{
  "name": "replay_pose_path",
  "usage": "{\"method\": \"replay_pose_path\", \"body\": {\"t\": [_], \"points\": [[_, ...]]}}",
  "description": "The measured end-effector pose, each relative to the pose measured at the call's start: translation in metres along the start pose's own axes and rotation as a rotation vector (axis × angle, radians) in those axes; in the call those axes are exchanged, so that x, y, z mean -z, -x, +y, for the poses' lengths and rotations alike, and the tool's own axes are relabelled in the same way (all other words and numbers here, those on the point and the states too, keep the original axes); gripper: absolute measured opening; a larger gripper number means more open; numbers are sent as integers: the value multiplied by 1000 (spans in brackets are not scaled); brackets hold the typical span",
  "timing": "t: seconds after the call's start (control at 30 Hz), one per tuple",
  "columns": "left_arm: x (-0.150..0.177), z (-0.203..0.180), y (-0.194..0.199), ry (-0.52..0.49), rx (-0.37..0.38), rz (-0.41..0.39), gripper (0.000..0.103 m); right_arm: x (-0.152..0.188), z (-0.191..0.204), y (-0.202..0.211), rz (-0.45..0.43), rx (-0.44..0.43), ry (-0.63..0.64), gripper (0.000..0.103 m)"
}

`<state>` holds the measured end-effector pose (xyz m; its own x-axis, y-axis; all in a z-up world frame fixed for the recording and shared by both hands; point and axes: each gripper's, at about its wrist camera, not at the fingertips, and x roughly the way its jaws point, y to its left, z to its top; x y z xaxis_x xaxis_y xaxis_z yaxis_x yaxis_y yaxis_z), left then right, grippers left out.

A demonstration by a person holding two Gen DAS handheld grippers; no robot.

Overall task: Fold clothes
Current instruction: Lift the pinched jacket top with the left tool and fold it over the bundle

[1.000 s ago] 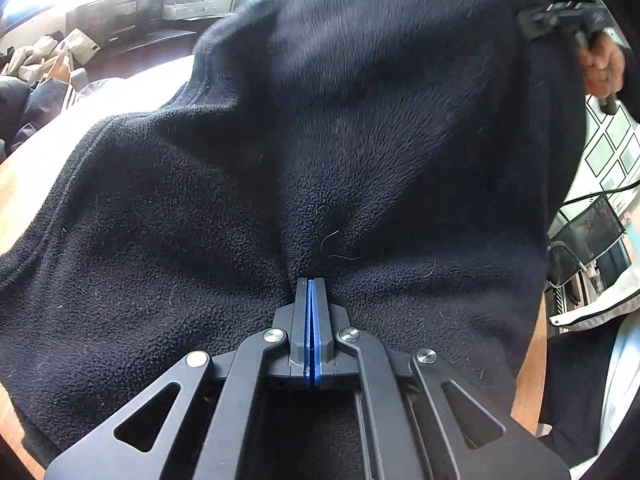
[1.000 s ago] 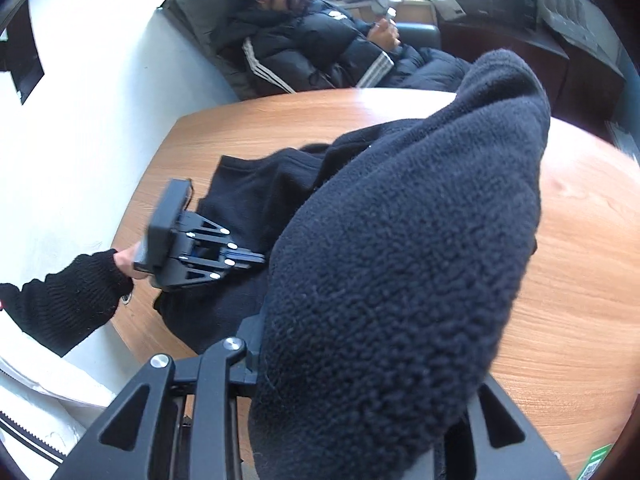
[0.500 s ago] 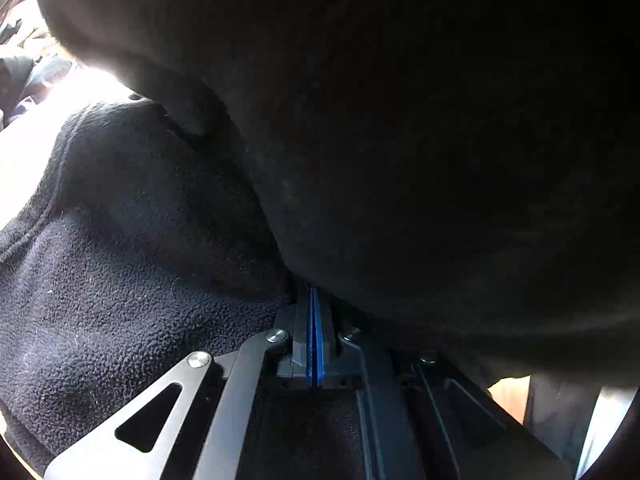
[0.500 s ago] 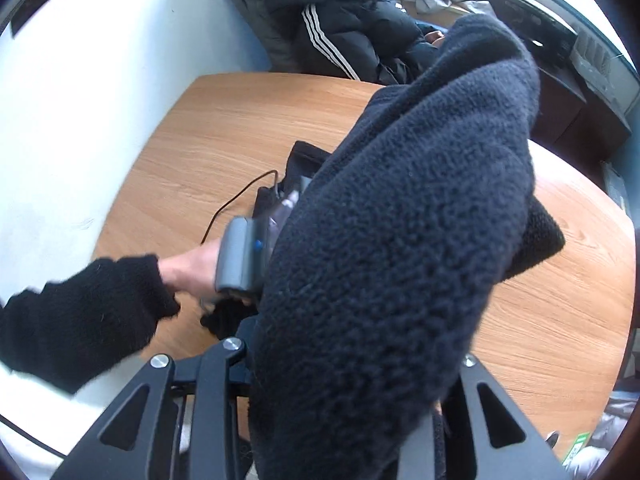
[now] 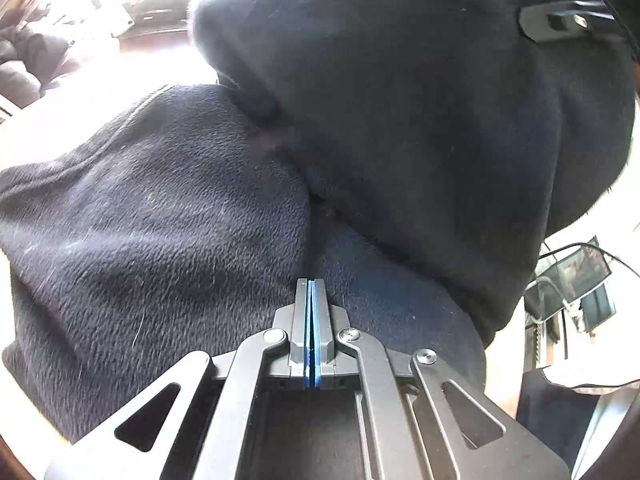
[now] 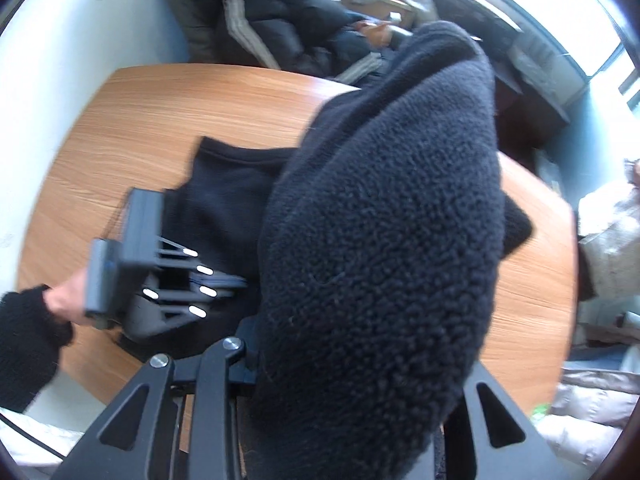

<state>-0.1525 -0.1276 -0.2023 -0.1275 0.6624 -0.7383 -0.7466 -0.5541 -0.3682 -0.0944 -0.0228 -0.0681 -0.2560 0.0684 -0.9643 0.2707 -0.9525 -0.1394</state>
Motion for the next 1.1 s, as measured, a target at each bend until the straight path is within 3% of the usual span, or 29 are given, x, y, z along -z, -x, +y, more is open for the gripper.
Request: {"method": "replay_pose_path", "body": {"t": [0.13,0.27,0.33,0.37,0.57,0.7,0.8,1.1], "points": [[-26,-3,12,-40,-7,19,0,4,-16,2,20,94,17,33],[-75,-16,36,-101,39,-69,0,5,-5,-9,13,61,37,33],[-95,-17,21,-114,47,-42,0,7,-5,-12,11,44,31,33],[-102,-13,1,-108,40,22,0,7,-8,-11,9,41,26,33],[-129,-5,-30,-93,45,85,2,16,-10,2,-26,24,-14,33],[-142,-10,-14,-139,13,77,0,13,19,10,-57,-28,38,33],[-144,-1,15,-91,14,55,0,10,48,5,-59,-31,99,33],[-102,18,117,41,-18,-44,0,18,124,-50,-16,-7,187,34]]}}
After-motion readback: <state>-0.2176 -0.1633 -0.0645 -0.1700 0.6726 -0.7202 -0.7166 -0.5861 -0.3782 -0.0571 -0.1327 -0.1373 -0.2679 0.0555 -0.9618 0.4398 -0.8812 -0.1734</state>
